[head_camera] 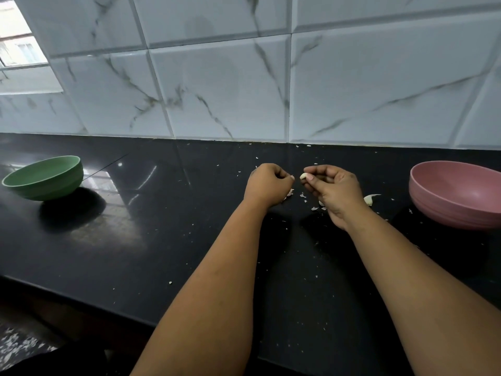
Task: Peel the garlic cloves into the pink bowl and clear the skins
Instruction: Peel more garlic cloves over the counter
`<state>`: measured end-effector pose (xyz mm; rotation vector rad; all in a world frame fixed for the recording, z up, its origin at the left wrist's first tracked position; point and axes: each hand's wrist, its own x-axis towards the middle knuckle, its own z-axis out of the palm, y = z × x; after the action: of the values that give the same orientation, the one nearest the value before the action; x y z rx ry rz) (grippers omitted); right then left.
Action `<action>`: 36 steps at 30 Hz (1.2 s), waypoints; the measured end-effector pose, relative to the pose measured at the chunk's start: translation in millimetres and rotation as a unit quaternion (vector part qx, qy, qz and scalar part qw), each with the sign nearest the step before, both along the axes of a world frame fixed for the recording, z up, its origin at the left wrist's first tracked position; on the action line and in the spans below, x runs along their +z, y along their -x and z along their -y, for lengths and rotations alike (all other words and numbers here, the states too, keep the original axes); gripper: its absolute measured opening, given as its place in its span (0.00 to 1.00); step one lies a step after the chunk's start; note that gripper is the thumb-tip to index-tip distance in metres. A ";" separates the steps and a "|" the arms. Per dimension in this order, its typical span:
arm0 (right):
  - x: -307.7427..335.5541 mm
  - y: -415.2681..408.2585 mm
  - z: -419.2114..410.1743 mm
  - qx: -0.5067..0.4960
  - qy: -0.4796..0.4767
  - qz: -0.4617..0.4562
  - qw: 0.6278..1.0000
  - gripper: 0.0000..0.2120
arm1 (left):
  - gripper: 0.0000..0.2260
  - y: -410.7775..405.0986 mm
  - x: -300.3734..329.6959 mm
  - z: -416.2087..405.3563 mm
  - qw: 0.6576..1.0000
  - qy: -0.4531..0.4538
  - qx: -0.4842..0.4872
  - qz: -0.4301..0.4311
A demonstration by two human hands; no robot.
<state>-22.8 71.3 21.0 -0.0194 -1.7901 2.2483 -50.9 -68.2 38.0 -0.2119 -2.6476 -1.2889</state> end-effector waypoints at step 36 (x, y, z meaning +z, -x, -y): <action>7.8 6.1 -25.0 -0.248 -0.419 -0.111 0.866 0.05 | 0.11 -2.1 -7.1 -18.0 0.993 -0.106 -0.033 -0.034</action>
<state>-28.8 96.3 28.8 -0.0441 -2.1543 0.9715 -48.9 -50.2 30.9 -0.3079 -2.4434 -1.5436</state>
